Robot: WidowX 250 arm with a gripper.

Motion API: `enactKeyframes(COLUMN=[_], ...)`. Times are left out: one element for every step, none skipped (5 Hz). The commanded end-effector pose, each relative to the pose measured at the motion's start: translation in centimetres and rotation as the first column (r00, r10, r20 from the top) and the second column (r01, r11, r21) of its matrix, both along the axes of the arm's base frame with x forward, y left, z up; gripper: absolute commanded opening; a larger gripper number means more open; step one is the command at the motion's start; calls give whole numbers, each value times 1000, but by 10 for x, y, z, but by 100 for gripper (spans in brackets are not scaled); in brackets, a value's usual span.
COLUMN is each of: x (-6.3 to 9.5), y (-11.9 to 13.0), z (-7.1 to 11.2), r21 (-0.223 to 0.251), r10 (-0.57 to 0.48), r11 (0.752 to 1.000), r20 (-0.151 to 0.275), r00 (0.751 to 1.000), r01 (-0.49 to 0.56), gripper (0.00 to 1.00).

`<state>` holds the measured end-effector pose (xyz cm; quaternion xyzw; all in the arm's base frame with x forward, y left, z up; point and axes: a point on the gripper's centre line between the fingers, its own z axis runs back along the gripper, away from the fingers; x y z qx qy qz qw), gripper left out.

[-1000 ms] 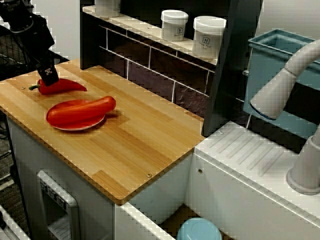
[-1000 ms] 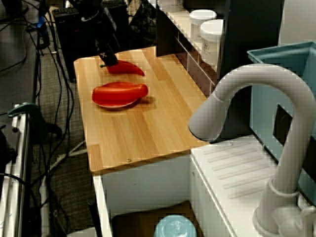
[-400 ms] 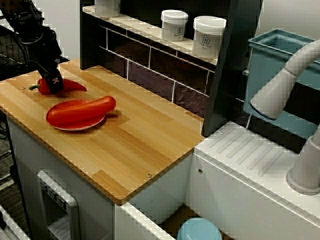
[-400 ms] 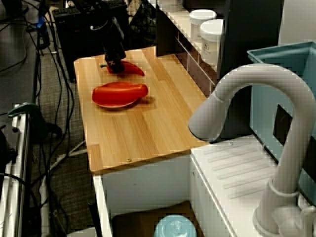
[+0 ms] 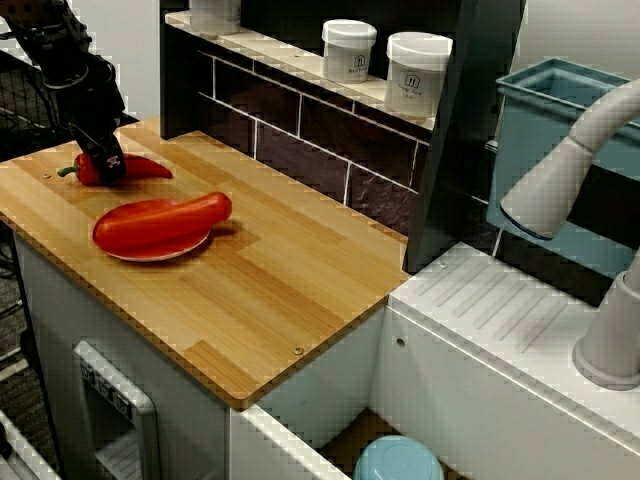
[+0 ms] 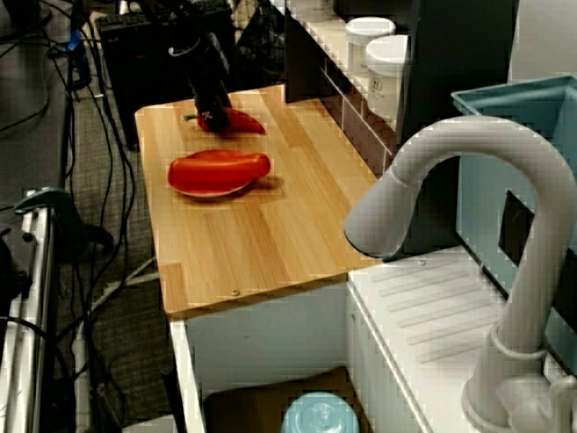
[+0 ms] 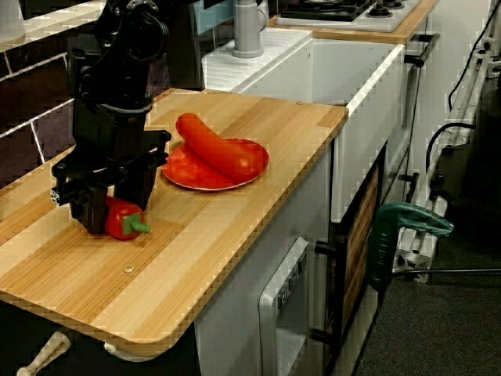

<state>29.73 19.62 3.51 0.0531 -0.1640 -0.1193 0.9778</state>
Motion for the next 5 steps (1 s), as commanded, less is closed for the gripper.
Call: enactKeyframes(x=[-8, -10, -14, -17, -16], y=[13, 14, 13, 9, 5], z=[32, 49, 65, 79, 92], r21=[-6, -32, -61, -80, -91], r10=[-1, -7, -23, -48, -63], r11=[1000, 999, 998, 995, 993], r20=[35, 52, 67, 75, 87], r00=[999, 999, 998, 996, 994], r01=[1, 8, 27, 54, 71], gripper=[0, 0, 0, 0, 0])
